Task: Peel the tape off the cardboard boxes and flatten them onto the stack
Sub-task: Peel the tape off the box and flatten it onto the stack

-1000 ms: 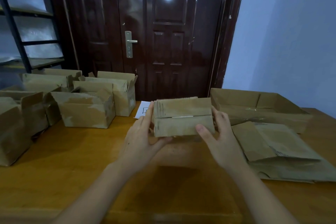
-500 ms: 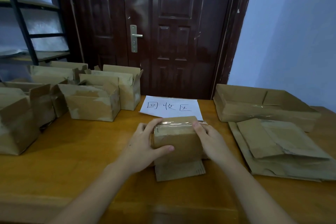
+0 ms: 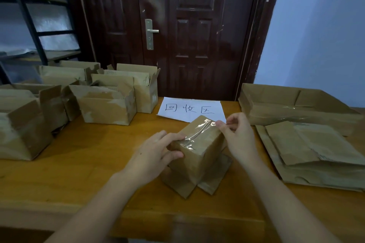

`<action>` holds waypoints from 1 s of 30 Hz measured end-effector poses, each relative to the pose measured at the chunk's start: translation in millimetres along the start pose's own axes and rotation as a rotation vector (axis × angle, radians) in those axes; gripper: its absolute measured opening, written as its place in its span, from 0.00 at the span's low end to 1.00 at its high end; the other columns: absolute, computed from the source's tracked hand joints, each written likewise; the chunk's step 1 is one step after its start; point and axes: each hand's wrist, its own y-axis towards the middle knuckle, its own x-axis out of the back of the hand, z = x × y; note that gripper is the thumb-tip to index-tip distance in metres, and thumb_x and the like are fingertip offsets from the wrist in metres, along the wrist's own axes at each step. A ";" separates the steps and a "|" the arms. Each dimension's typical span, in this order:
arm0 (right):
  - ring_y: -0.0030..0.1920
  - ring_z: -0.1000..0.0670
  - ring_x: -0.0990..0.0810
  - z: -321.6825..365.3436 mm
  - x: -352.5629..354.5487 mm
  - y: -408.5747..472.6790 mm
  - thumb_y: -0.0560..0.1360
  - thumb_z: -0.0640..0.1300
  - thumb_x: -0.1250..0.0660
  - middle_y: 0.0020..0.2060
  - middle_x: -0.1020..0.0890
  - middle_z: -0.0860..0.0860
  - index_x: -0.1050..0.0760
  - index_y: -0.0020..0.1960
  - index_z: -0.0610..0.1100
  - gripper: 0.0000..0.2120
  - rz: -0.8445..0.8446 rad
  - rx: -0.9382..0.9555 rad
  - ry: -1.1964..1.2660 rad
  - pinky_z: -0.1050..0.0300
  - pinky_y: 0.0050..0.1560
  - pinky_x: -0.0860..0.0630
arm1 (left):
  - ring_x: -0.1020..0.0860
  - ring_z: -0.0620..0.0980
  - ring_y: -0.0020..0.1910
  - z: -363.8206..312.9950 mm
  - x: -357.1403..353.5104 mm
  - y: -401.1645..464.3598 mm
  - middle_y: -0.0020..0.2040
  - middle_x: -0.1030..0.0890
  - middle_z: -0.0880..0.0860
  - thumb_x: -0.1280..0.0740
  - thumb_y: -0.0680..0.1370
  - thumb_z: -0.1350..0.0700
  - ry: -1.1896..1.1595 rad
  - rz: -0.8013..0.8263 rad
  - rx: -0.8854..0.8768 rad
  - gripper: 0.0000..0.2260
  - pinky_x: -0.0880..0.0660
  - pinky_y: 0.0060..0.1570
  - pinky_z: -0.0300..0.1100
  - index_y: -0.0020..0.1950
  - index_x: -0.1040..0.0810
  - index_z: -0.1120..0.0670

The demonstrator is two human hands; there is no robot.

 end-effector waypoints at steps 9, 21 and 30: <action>0.61 0.62 0.30 8.6 19.7 -33.2 0.68 0.59 0.22 0.57 0.29 0.64 0.23 0.58 0.58 0.21 0.432 0.481 -0.324 0.69 0.59 0.32 | 0.28 0.50 0.61 -29.4 -30.0 7.5 0.60 0.24 0.49 0.36 0.77 0.34 0.121 -0.388 -0.134 0.22 0.28 0.59 0.46 0.59 0.18 0.49; 0.74 0.59 0.36 -20.1 13.7 -50.8 0.72 0.38 0.23 0.69 0.29 0.56 0.26 0.69 0.50 0.28 0.277 0.561 -0.295 0.65 0.72 0.35 | 0.39 0.48 0.80 -34.0 -55.5 16.9 0.73 0.27 0.47 0.24 0.70 0.38 0.014 -0.303 -0.225 0.33 0.37 0.76 0.49 0.71 0.26 0.48; 0.76 0.54 0.35 -20.1 16.9 -56.7 0.72 0.39 0.23 0.68 0.26 0.54 0.25 0.69 0.48 0.27 0.287 0.592 -0.279 0.55 0.74 0.32 | 0.37 0.49 0.79 -27.0 -52.1 18.8 0.72 0.25 0.48 0.24 0.72 0.40 0.008 -0.300 -0.274 0.28 0.38 0.75 0.46 0.68 0.22 0.49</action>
